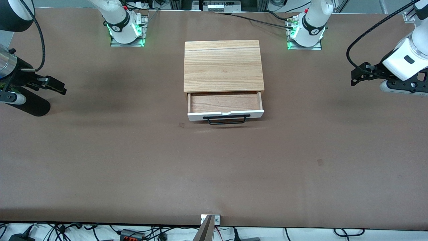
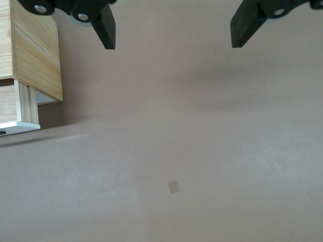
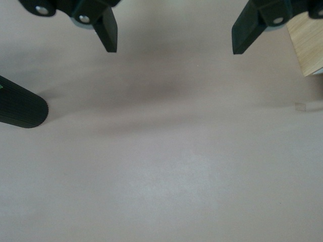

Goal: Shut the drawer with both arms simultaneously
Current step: 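Move both grippers from rest toward the open drawer's white front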

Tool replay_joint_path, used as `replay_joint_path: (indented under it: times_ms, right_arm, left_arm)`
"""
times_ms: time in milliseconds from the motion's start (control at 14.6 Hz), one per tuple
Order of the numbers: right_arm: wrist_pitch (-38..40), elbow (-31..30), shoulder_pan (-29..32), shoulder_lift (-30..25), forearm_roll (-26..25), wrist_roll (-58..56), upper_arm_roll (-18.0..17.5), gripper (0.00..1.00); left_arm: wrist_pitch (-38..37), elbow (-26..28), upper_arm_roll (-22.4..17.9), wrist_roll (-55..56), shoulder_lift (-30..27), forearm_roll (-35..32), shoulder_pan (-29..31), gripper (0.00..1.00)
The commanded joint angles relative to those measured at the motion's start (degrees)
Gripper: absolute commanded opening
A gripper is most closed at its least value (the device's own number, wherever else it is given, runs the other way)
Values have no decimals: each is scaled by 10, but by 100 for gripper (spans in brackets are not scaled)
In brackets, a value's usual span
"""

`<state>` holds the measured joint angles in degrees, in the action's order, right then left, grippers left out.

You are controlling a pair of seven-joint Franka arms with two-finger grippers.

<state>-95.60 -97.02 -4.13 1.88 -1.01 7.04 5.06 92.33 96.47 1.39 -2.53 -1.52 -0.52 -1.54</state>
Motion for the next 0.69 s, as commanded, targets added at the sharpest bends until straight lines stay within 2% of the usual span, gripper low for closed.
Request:
replay_joint_path:
  times_ms: [0, 411, 617]
  right_arm:
    - [-4, 1, -3, 4, 0, 12, -2, 100]
    - [-17, -2, 0, 2, 29, 10, 1, 100]
    - [-34, -1, 12, 5, 32, 12, -19, 100]
  left_arm:
    - [-15, -27, 3, 3, 13, -12, 0, 100]
    - [-23, -33, 3, 4, 20, -12, 0, 100]
    - [-32, -34, 3, 4, 20, -12, 0, 100]
